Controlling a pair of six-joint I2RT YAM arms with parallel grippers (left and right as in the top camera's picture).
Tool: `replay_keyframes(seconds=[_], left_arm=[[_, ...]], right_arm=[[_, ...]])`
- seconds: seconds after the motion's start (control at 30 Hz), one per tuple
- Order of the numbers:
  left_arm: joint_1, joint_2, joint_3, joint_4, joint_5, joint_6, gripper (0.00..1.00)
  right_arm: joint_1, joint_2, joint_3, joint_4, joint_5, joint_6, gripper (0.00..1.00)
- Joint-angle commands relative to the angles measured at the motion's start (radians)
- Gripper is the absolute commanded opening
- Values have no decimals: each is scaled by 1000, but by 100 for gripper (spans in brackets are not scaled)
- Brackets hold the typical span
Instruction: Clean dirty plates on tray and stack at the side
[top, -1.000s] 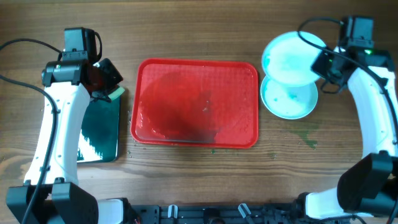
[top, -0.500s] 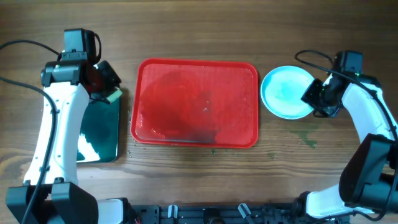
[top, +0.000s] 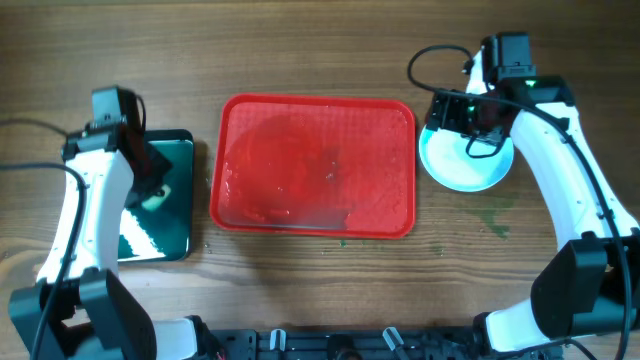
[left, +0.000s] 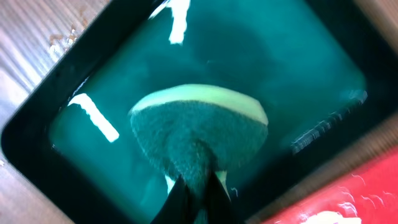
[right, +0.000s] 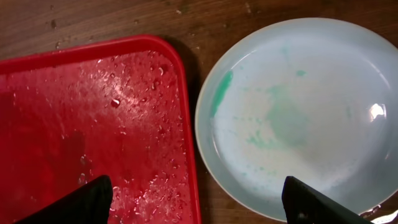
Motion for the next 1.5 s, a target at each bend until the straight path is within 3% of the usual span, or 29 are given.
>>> replay_keyframes(seconds=[0.0, 0.13, 0.17, 0.27, 0.33, 0.37, 0.5, 0.7, 0.87, 0.93, 1.23, 1.37, 1.47], left_arm=[[63, 1, -165, 185, -42, -31, 4], [86, 1, -270, 396, -37, 86, 22], [86, 1, -276, 423, -37, 100, 39], [86, 1, -276, 452, -37, 101, 67], [85, -9, -261, 443, -35, 101, 96], [84, -24, -244, 420, -33, 101, 100], [58, -158, -126, 313, -33, 100, 100], [42, -357, -111, 318, -34, 100, 100], [42, -376, -111, 318, -34, 100, 100], [42, -376, -111, 318, -34, 100, 100], [42, -376, -111, 318, -34, 100, 100], [42, -376, -111, 318, -34, 100, 100], [42, -376, -111, 318, -34, 100, 100]], right_arm=[[21, -9, 12, 3, -12, -20, 88], [24, -9, 12, 2, -12, -21, 88], [24, -9, 12, 0, -12, -21, 88], [24, -9, 12, 2, -12, -23, 88], [24, -12, 13, 13, -12, -47, 88], [24, -16, 15, 15, -12, -47, 88], [24, -53, 89, -9, -13, -64, 88], [24, -180, 250, -109, -12, -100, 88], [24, -389, 290, -158, -12, -99, 89], [24, -490, 290, -188, -17, -98, 100], [24, -760, 289, -318, 53, -134, 100], [24, -769, 248, -286, 61, -179, 100], [24, -791, 43, -46, -8, -297, 100]])
